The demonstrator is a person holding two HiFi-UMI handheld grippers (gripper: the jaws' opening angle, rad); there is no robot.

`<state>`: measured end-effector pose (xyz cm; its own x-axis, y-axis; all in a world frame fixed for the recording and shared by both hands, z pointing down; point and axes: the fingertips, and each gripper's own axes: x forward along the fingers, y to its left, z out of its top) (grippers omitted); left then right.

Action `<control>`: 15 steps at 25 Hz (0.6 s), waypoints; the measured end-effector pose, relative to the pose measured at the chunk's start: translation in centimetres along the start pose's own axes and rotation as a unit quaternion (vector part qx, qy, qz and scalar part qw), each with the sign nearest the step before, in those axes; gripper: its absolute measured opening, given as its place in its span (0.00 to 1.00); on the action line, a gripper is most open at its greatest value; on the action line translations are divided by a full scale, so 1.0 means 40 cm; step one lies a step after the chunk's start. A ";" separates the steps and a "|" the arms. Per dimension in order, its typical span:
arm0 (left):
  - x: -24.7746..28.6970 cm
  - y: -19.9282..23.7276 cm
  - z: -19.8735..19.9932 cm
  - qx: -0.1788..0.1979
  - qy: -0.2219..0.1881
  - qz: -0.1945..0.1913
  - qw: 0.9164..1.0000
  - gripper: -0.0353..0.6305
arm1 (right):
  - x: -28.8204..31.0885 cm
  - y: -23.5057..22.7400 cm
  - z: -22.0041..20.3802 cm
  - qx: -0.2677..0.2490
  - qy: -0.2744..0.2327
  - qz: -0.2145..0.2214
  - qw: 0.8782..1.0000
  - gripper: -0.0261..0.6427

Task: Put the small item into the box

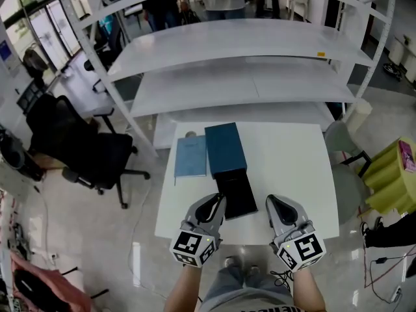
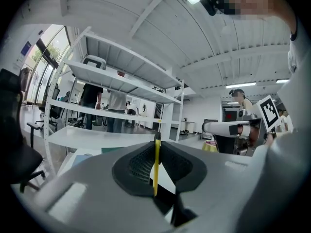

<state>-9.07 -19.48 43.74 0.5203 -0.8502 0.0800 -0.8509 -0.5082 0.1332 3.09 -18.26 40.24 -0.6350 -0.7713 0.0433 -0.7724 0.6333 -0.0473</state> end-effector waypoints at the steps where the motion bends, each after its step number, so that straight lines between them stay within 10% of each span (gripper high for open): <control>1: 0.009 0.004 -0.007 -0.004 0.005 -0.003 1.000 0.14 | 0.002 -0.001 -0.003 0.001 0.002 -0.002 1.000 0.04; 15: 0.148 0.043 -0.145 -0.014 0.111 -0.022 0.994 0.14 | 0.026 -0.023 -0.033 0.008 0.021 -0.019 1.000 0.04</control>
<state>-7.02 -24.59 50.19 0.5628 -0.7745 0.2886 -0.8262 -0.5378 0.1678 3.10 -19.56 41.65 -0.6047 -0.7917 0.0863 -0.7964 0.6018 -0.0600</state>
